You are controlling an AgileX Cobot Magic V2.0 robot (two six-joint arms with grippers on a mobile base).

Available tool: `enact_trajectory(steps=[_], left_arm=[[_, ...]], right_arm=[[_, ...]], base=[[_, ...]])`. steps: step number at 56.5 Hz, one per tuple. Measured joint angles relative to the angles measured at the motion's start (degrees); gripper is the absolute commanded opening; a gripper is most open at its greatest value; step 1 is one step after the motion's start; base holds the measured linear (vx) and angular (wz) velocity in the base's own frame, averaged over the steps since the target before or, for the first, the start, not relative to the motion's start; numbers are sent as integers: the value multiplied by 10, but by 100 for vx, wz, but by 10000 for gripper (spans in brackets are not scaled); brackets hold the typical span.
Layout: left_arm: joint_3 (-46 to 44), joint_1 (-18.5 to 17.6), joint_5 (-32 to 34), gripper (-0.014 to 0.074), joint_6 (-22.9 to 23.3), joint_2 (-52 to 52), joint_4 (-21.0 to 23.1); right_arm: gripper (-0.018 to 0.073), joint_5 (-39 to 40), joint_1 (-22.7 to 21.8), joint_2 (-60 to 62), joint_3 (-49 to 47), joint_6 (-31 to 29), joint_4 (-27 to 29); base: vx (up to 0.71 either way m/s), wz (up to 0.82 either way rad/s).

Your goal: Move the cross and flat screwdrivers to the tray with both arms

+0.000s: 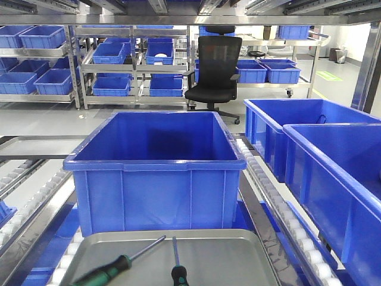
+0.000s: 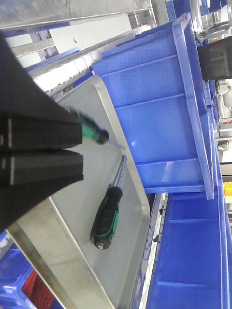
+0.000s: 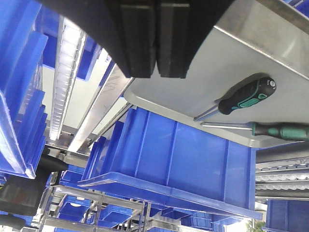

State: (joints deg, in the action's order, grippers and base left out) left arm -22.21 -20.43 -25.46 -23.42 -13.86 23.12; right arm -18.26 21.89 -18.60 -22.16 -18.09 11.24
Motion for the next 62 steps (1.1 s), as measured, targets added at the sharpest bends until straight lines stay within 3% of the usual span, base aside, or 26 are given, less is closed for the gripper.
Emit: enact_trajectory(steps=[15,18,26,31,38,46,51,62], left_arm=[[2,0,1,3,1,0,-1],[5,4,1,3,-3,2,-18],[62,61,41,3,-7,56,-85],[127,109,92,3,-2,112,-98],[215,154,170,3,73,143,-126],[237,164,171,3,188,145,-189],[237,164,168,3,217,145,-198],[237,164,167,3,227,145,-199]], right_arm=[[-8,0,0,0,0,0,0],[-8,0,0,0,0,0,0],[-8,0,0,0,0,0,0],[-8,0,0,0,0,0,0],[-8,0,0,0,0,0,0],[-8,-3,0,0,0,0,0],[-8,-4,0,0,0,0,0],[-8,-4,0,0,0,0,0]], base=[[0,0],[0,1],[0,2],[0,0],[0,0],[0,0],[0,0],[0,0]])
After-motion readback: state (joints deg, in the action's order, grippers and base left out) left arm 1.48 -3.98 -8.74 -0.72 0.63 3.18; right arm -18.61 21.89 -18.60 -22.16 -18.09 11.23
